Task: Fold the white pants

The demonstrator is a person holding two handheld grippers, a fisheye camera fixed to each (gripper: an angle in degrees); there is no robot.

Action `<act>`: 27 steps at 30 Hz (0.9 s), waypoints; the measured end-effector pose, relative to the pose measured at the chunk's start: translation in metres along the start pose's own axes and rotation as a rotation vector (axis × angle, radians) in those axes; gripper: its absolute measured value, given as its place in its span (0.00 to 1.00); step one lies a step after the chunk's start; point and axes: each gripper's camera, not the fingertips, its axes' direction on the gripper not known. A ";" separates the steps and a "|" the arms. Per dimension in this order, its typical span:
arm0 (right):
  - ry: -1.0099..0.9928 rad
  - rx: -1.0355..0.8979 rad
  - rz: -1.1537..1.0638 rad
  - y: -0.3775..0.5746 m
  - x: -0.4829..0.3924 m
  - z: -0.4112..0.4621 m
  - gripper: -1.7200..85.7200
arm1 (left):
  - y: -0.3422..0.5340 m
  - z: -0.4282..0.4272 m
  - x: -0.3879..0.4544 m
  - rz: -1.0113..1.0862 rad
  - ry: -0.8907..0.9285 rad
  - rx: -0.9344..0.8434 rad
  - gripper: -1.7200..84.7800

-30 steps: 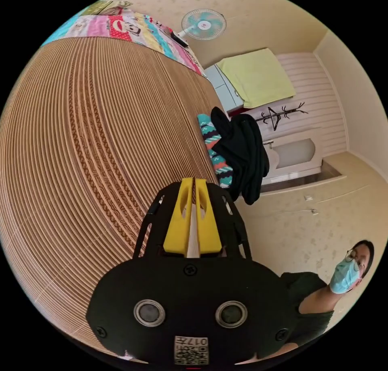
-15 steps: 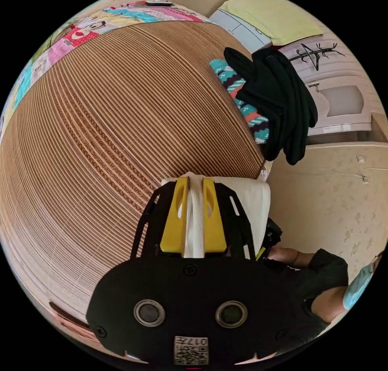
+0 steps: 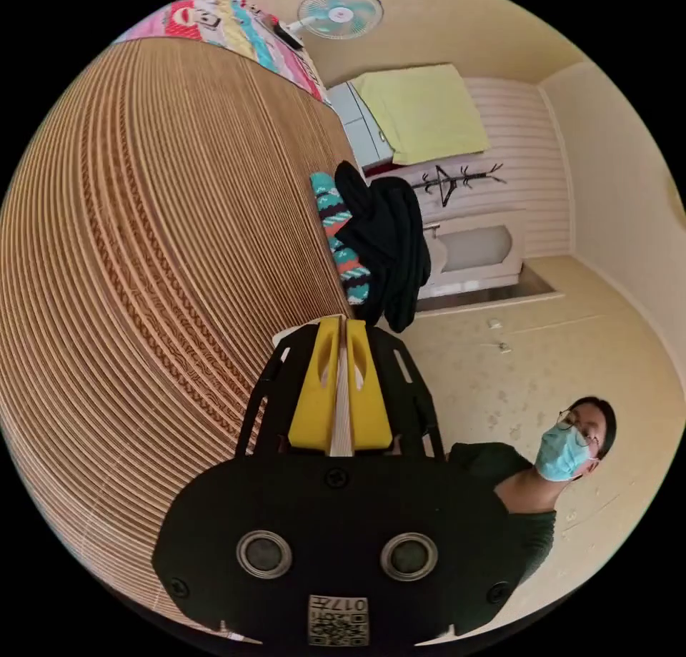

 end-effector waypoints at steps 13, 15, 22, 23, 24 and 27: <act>0.015 0.015 0.010 -0.013 0.014 0.009 0.17 | 0.013 -0.072 -0.037 -0.221 0.075 0.316 0.11; 0.026 0.006 0.005 -0.016 0.014 0.011 0.17 | -0.025 -0.059 0.024 -0.115 -0.186 0.145 0.19; 0.028 -0.002 0.008 -0.023 0.022 0.021 0.17 | -0.104 0.041 0.099 -0.003 -0.648 -0.387 0.10; 0.029 0.001 0.007 -0.023 0.022 0.022 0.17 | -0.111 0.046 0.109 0.018 -0.690 -0.437 0.08; 0.031 0.001 0.004 -0.023 0.021 0.023 0.17 | -0.117 0.042 0.119 0.013 -0.684 -0.450 0.08; 0.048 0.013 -0.035 -0.022 0.018 0.027 0.17 | -0.127 -0.004 0.149 0.037 -0.378 -0.353 0.05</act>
